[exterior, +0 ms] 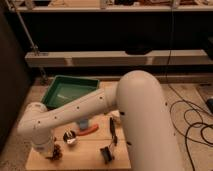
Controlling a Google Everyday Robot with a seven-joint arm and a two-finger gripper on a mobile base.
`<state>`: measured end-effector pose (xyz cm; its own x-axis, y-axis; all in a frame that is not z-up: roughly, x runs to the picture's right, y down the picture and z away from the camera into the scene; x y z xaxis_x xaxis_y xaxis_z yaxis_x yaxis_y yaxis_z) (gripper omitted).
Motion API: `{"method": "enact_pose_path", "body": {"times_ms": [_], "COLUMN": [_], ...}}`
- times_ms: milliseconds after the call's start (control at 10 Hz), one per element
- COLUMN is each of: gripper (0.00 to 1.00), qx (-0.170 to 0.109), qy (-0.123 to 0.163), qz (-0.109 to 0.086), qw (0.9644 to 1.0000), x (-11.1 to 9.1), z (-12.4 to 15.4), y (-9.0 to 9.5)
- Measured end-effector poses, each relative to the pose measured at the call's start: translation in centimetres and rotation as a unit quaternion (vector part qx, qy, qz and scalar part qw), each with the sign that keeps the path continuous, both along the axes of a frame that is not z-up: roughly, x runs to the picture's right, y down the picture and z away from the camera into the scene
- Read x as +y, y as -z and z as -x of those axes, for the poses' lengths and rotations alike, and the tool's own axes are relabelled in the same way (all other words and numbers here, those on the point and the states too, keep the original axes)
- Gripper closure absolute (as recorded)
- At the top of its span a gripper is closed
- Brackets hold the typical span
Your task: Place grapes in paper cup
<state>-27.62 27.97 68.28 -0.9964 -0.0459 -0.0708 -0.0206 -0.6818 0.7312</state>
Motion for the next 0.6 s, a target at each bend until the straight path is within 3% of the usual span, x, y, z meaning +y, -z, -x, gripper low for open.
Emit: {"method": "enact_pose_path", "body": {"times_ms": [300, 600], "gripper": [1.00, 1.00], "qx": [-0.012, -0.021], "qy": [-0.020, -0.039], "qz": [-0.022, -0.045], "qw": [0.9995, 0.9980], "x": [-6.2, -14.3], "z": [-0.4, -1.8], "y": [4.2, 7.4]}}
